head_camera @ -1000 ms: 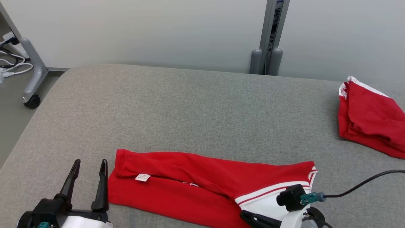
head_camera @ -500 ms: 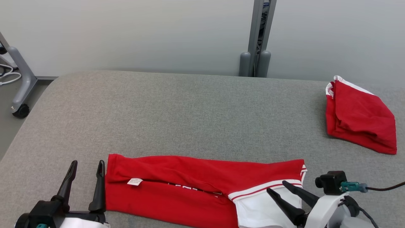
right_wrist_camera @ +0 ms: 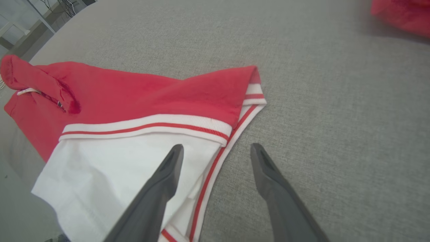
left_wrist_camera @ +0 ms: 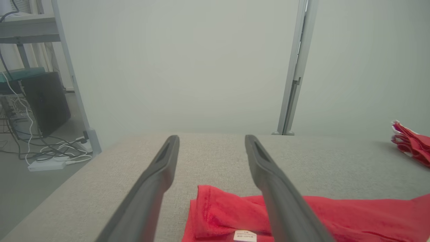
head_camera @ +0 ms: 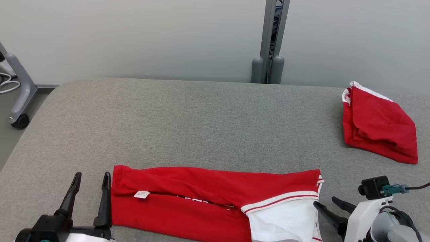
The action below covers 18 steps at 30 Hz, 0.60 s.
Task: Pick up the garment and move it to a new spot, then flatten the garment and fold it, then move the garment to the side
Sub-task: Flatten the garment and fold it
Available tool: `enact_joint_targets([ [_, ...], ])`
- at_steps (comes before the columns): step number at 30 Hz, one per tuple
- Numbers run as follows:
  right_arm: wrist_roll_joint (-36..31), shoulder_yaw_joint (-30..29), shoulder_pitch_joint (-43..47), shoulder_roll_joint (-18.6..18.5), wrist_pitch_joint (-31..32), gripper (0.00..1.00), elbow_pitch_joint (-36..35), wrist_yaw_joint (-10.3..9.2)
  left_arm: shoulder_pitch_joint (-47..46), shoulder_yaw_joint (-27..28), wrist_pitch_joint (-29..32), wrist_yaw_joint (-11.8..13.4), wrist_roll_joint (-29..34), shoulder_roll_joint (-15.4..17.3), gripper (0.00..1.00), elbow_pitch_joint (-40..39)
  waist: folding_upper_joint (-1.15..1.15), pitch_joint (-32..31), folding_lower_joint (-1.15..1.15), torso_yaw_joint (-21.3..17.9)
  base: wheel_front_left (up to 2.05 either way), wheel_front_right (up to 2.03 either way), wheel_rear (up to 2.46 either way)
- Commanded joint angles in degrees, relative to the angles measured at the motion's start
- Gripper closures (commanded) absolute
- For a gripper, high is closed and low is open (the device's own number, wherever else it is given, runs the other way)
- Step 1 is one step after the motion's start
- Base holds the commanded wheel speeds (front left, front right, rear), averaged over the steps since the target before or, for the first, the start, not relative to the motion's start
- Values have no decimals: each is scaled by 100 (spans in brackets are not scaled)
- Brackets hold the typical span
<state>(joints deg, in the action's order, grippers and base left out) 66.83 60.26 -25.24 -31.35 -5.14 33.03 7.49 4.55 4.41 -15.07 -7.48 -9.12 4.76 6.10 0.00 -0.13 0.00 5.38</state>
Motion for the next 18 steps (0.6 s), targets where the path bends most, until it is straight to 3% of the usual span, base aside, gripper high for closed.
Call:
enact_joint_targets([
  [1, 62, -75, 69, -8, 227, 0, 51, 1, 69, 50, -2, -2, 79, 20, 0, 31, 0, 2, 0, 10, 0, 0, 0],
  [7, 234, -179, 103, 62, 948, 0, -22, 1, 28, 86, -2, -2, 179, 29, 0, 92, 0, 31, 0, 40, 0, 0, 0],
  [18, 615, -350, 120, 313, 1601, 0, 6, 1, -68, 46, -2, -2, 172, 14, 0, 114, 0, 110, 0, 186, 0, 0, 0],
])
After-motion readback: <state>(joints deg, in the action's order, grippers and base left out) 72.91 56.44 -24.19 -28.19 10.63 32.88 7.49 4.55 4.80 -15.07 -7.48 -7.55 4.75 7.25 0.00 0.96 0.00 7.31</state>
